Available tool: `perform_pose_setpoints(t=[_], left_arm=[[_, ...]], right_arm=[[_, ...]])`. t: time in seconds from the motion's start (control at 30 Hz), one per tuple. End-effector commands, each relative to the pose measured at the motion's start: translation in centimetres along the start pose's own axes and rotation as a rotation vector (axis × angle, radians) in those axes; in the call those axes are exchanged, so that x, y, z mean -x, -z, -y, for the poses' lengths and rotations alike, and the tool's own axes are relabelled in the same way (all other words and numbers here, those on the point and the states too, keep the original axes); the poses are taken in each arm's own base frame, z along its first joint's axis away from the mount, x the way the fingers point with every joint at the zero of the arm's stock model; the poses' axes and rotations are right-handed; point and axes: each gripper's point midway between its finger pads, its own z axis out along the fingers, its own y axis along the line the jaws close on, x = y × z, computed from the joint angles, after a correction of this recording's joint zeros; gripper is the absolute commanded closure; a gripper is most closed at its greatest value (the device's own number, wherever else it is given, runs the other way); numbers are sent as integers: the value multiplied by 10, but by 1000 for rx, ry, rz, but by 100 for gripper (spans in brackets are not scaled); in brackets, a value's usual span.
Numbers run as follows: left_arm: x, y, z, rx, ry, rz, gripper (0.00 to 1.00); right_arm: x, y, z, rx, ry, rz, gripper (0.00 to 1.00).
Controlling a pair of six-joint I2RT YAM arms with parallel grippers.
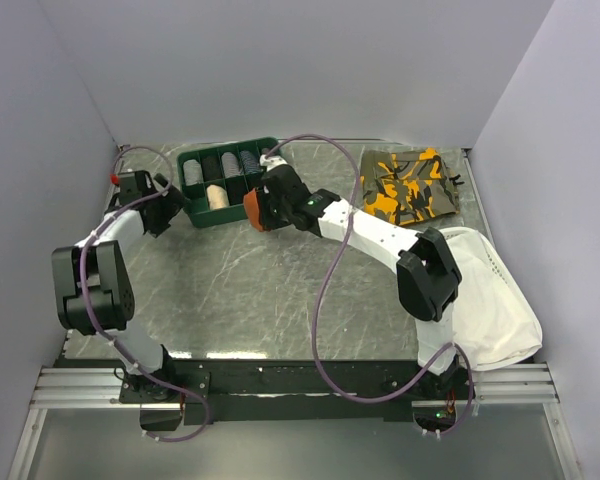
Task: Roll the underwear
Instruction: Move the storage box to the center of the board.
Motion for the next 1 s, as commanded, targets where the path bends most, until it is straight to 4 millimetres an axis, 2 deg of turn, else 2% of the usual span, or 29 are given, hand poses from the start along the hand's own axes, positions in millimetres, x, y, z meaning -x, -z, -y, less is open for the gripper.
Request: perform_pose_setpoints(t=[0.0, 0.03, 0.1, 0.17, 0.3, 0.33, 0.4, 0.5, 0.57, 0.6, 0.67, 0.7, 0.73, 0.8, 0.9, 0.97], left_arm=[[5, -8, 11, 56, -97, 37, 4], [-1, -9, 15, 64, -124, 32, 4], [-15, -13, 12, 98, -145, -11, 3], [-20, -20, 9, 155, -172, -19, 2], [-33, -20, 3, 217, -199, -61, 2], [-48, -19, 7, 209, -225, -88, 2], [-56, -13, 11, 194, -231, -105, 2], [-84, -4, 13, 149, -251, -165, 3], [-95, 3, 17, 126, -259, -181, 4], [-111, 7, 20, 102, -277, -217, 4], [-119, 17, 26, 75, -290, -219, 4], [-132, 21, 25, 62, -293, -251, 4], [-133, 29, 31, 32, -291, -245, 4], [-142, 38, 29, 17, -286, -265, 4], [-141, 55, 30, -5, -280, -256, 3], [-129, 66, 34, -4, -278, -204, 1]], right_arm=[[40, 35, -11, 50, 0, 126, 100], [40, 35, -11, 50, -1, 127, 100], [42, 38, -11, 52, 2, 135, 100], [42, 39, -10, 51, 1, 137, 100], [45, 47, -10, 51, 3, 150, 100], [43, 47, -9, 48, 4, 148, 100], [45, 52, -8, 48, 3, 156, 100], [44, 57, -5, 39, 0, 162, 100], [42, 62, -2, 33, -6, 170, 100], [42, 64, -2, 30, -6, 172, 100], [39, 67, 2, 20, -12, 173, 100], [39, 69, 2, 19, -11, 175, 100], [36, 69, 4, 16, -12, 173, 100], [34, 72, 5, 17, -8, 171, 100], [35, 73, 2, 33, 7, 171, 100], [34, 69, -2, 44, 40, 161, 100]])
